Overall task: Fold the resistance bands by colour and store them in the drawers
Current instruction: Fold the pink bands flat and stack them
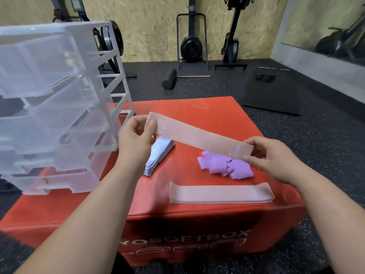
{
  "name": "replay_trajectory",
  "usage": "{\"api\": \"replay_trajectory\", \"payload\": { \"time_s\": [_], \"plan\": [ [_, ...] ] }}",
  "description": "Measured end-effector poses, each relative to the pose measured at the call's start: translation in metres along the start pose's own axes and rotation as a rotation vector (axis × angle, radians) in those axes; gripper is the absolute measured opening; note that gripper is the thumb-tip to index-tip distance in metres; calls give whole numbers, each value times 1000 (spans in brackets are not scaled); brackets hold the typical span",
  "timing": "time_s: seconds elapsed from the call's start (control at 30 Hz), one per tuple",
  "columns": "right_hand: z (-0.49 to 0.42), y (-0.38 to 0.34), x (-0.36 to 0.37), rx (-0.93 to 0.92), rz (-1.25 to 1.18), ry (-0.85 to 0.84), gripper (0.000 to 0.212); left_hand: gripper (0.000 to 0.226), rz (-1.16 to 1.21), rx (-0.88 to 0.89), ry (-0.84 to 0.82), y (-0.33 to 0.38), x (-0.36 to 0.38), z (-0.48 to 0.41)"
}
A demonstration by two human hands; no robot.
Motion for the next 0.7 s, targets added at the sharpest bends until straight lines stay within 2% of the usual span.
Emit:
{"api": "replay_trajectory", "payload": {
  "time_s": [0.17, 0.27, 0.33, 0.47, 0.7],
  "plan": [
    [31, 14, -12, 165, -303, 6, 27, 6, -109, -204, -79, -17, -10, 21],
    [46, 26, -12, 308, -337, 21, 18, 11, -150, -324, -134, -24, -10, 37],
    [53, 34, -10, 413, -357, 40, 16, 6, -201, -373, -182, -27, -10, 47],
    [65, 44, -2, 545, -342, 59, 10, 7, -401, -388, -282, -33, -12, 62],
    [75, 56, 22, 592, -168, 90, 7, 17, -632, -345, -289, -46, -11, 79]
  ]
}}
Point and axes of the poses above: each hand's wrist, its own z-axis away from the middle knuckle, its own x-axis out of the palm, y = z × x, the point moved 3 cm from there along -z, towards the middle knuckle, and after that the axes turned 10 degrees about z, right-handed, at the moved point
